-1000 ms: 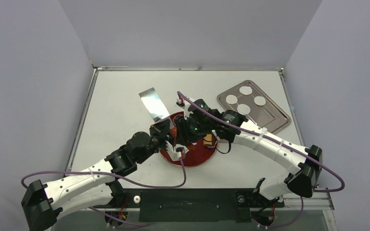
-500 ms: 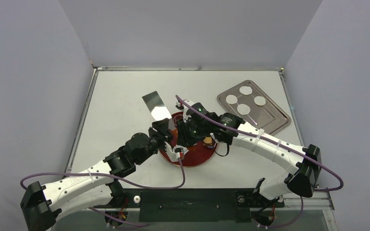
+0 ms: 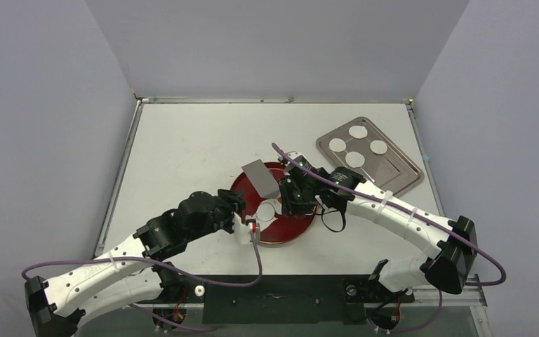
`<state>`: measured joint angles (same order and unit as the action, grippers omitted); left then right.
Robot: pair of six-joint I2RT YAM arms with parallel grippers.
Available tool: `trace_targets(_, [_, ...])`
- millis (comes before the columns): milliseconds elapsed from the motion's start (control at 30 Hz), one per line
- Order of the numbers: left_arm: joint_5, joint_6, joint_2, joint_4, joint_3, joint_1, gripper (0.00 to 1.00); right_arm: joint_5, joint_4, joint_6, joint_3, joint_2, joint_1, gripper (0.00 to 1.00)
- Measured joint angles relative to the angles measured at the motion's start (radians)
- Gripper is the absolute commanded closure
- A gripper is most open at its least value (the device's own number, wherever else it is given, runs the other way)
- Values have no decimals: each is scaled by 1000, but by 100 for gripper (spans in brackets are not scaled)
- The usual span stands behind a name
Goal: Roll out the dumpling wrappers from the dough
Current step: Remove the dumpling wrapper from the work surface.
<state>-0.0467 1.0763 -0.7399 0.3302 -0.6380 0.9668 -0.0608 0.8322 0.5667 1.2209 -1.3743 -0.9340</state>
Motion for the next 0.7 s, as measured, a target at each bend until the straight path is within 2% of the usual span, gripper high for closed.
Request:
trace_targets(167, [39, -271, -96, 129, -109, -16, 52, 31, 75, 30, -20, 55, 10, 100])
trace_targets(267, [84, -447, -138, 182, -138, -63, 51, 48, 113, 41, -35, 99, 10, 100])
trace_targets(467, [179, -805, -291, 329, -265, -298, 48, 79, 208, 72, -32, 130, 4, 100])
trace_targets(700, [306, -1103, -575, 507, -483, -563, 47, 84, 322, 116, -32, 167, -24, 100])
